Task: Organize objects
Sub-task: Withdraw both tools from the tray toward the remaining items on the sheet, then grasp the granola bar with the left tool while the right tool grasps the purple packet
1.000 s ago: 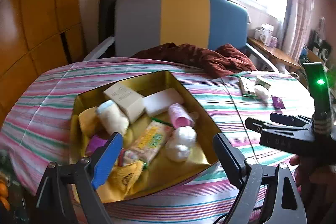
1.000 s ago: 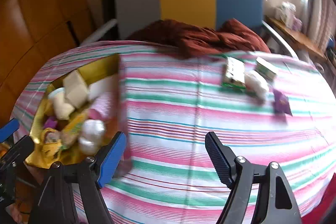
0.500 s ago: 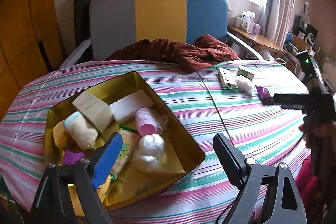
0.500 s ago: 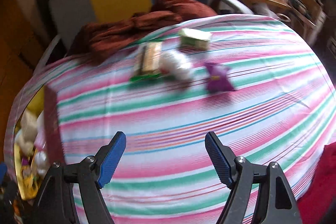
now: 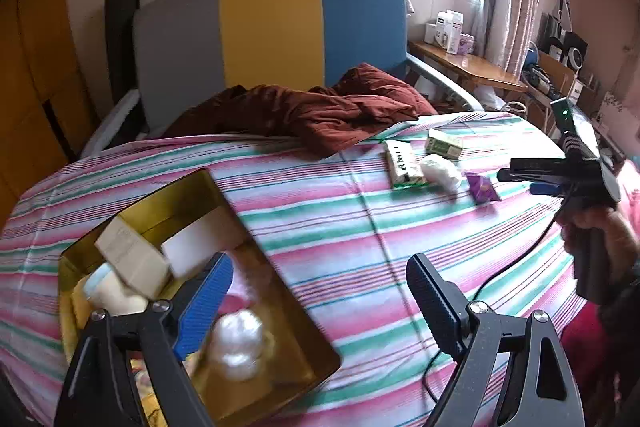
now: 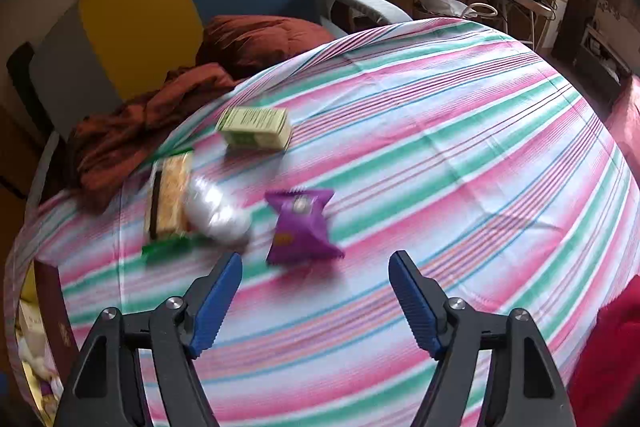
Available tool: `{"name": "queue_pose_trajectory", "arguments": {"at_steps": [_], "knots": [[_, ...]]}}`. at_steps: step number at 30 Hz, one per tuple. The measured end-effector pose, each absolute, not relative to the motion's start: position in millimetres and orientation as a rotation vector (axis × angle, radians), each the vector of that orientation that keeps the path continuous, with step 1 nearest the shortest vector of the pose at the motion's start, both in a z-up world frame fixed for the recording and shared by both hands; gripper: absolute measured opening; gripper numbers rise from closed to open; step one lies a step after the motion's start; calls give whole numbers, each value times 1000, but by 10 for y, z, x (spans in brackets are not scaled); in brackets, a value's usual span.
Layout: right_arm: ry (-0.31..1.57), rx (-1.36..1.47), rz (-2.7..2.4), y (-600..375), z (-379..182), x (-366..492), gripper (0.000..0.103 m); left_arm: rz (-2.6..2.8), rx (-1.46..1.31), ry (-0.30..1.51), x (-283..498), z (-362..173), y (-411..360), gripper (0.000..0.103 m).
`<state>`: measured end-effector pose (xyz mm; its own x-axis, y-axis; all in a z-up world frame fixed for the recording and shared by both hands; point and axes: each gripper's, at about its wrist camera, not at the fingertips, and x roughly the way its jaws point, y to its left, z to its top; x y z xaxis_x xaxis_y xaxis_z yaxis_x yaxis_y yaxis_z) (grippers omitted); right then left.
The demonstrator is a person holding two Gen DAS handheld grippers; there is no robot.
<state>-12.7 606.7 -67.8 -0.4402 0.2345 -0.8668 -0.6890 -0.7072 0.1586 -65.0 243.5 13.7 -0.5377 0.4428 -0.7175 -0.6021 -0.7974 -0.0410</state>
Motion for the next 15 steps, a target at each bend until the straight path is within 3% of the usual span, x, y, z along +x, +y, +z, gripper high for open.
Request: {"name": "queue_pose_trajectory", "arguments": {"at_steps": [8,13,15], "knots": [[754,-1173,2189,6289,-837,-313,73,2247,-1104,225,-953,104,2911,89],[692,-1240,2185,6285,-993,-461,73,2216,-1156,214,-1132,29,3227,89],[673,-1278,2181,6280,-1062,-517,62,2207,-1180,203,-1210,1,3355,89]]}}
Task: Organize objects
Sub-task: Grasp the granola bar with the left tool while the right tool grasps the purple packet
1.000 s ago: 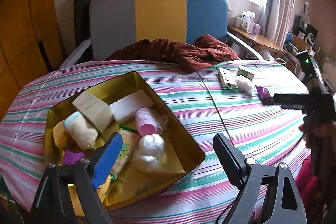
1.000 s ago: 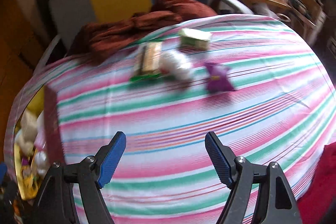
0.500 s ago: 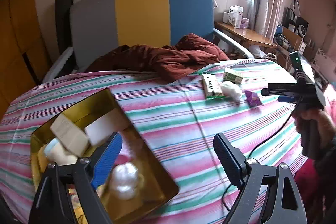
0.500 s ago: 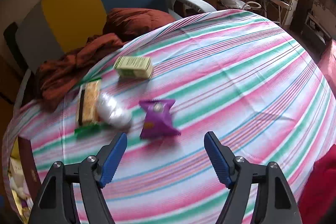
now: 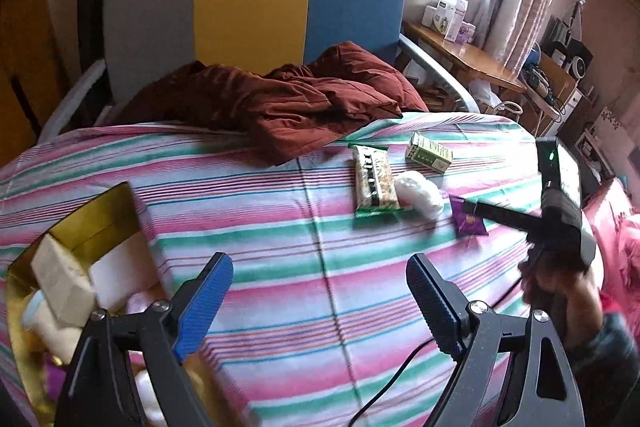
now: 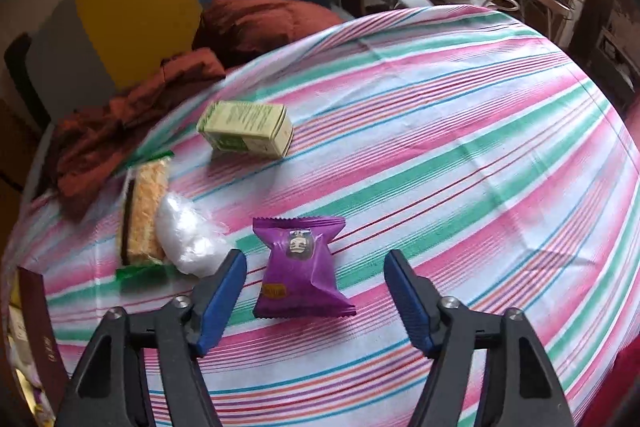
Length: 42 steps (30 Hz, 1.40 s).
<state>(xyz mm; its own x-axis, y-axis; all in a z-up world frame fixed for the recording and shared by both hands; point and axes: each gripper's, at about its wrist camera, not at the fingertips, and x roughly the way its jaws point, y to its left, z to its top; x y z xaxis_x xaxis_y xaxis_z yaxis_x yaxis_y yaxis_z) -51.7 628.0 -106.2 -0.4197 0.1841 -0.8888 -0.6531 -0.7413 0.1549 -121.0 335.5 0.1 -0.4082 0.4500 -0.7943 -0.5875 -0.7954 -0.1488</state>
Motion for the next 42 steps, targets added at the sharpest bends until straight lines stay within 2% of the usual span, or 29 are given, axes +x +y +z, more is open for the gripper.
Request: {"name": "queue_pose_trajectory", "arguments": {"at_steps": [1,2,3,7,16,30,31,33,34,35,42], "knots": [[663,-1299,2182,6278,-1097,-549,60,2205,-1188,200,-1249,-15,3418,89],[653,-1315,2174,6280,-1134,-574,50,2206,-1195,197,-1285,-28,3478,89],[651,-1329,2163,6282,-1163,-587,34,2203,-1200,192,-1319,-38,3531,89],[613,-1340,2184,6227,-1106,-571,32,2205,-1214,200,-1483,-126,3832,87],[581,-1319,2190,6183,-972,-484,33,2199,-1198,367,-1831,-413,4602,87],[579,-1323,2204,6161,-965,-509,33,2139,-1343,442,-2287,-988,5212,87],[577,-1324,2203,6161,-970,-512,33,2123,-1362,441,-2310,-1038,5240,85],[570,-1330,2202,6158,-981,-519,33,2107,-1383,457,-2327,-1108,5259,73],[565,-1332,2202,6156,-988,-522,33,2107,-1386,467,-2326,-1133,5249,64],[561,-1334,2203,6154,-994,-526,33,2127,-1357,497,-2298,-1120,5225,48],[535,-1331,2240,6119,-974,-555,33,2108,-1363,500,-2057,-1101,4788,44]]}}
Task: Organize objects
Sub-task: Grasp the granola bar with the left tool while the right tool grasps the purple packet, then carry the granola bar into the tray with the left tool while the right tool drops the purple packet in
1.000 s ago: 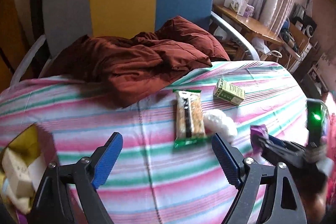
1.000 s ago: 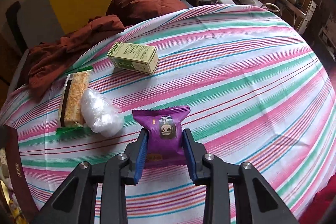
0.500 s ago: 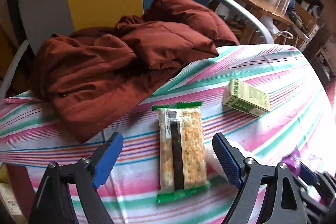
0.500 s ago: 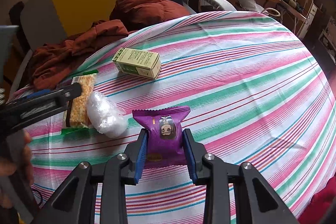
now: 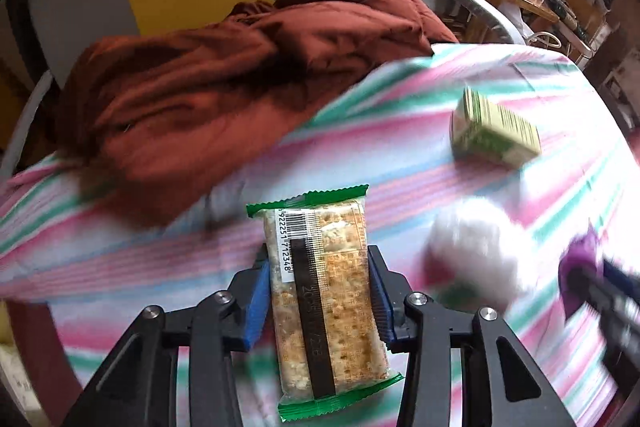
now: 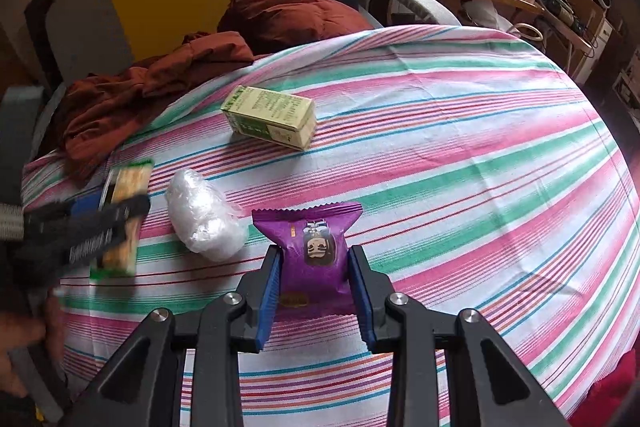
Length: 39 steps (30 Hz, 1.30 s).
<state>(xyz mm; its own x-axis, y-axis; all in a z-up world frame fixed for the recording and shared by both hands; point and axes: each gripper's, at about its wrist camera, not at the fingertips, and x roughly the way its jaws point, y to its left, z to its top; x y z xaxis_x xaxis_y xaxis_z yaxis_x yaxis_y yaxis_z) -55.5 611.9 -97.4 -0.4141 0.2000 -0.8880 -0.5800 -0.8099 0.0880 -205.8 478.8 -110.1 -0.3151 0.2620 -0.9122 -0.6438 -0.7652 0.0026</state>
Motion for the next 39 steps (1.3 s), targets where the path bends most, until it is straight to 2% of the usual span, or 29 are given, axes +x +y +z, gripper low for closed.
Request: {"name": "queue_pose_trajectory", "arguments": {"at_steps": [7,12,17,27,39], "knots": [[487,-1419,2306,5956,-1022,-636,33,2147,-1399,460,-1497,-1077,4321,44],[489,-1429,2420,5807,-936,-645,33,2181,-1328,466,-965,-1089,4106,44],[461,-1394,2501,5693,-833,-655,33,2211,-1312,388,-720,-1071,3855,44],[419,-1311,2572,5617,-688,-633,33,2235,-1271,371,-565,-1006,3741,44],[450,-1195,2561,5733,-625,-541,33,2257,-1107,362,-344,-638,3544,44]]}}
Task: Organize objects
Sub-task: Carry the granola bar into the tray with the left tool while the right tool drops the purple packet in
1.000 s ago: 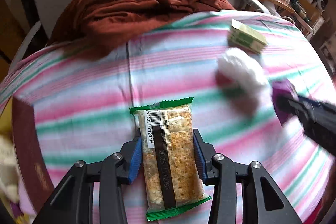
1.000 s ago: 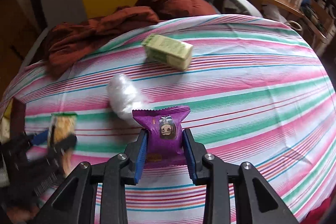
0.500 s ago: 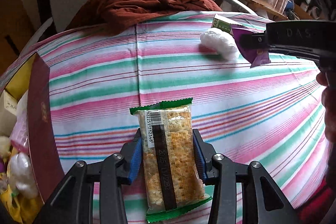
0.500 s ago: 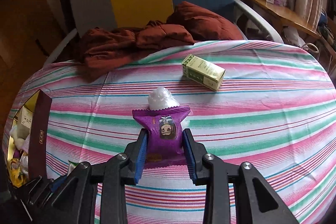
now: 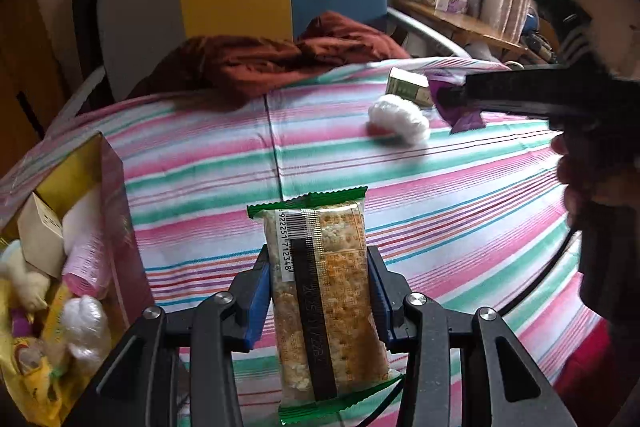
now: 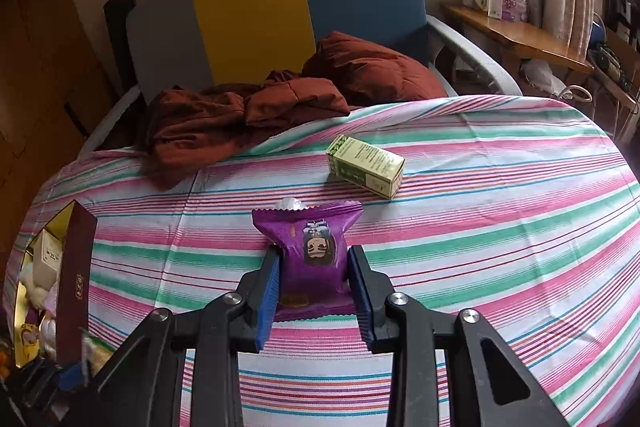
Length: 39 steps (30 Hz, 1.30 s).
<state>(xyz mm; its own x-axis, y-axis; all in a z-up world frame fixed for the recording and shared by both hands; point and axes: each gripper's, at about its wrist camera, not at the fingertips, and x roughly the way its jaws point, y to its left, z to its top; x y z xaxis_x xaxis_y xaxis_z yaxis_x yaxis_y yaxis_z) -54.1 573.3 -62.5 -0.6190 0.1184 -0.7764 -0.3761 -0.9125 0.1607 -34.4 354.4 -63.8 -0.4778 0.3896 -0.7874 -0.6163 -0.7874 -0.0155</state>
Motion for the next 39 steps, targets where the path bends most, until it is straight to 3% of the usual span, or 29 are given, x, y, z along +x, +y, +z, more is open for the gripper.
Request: {"name": "queue_pose_trajectory", "arguments": {"at_steps": [19,30,39], "knots": [[441,-1337,2262,5913,-1000,-504,33,2246,-1003,290,-119,-170,2761,43],[402,-1173,2391,5416,-294,-255,33,2372,-1000,173,-298,-28,1897,43],[345,-1070,2749,4216,238,-333,33,2565,-1057,37,-557,-50,1034,43]]}}
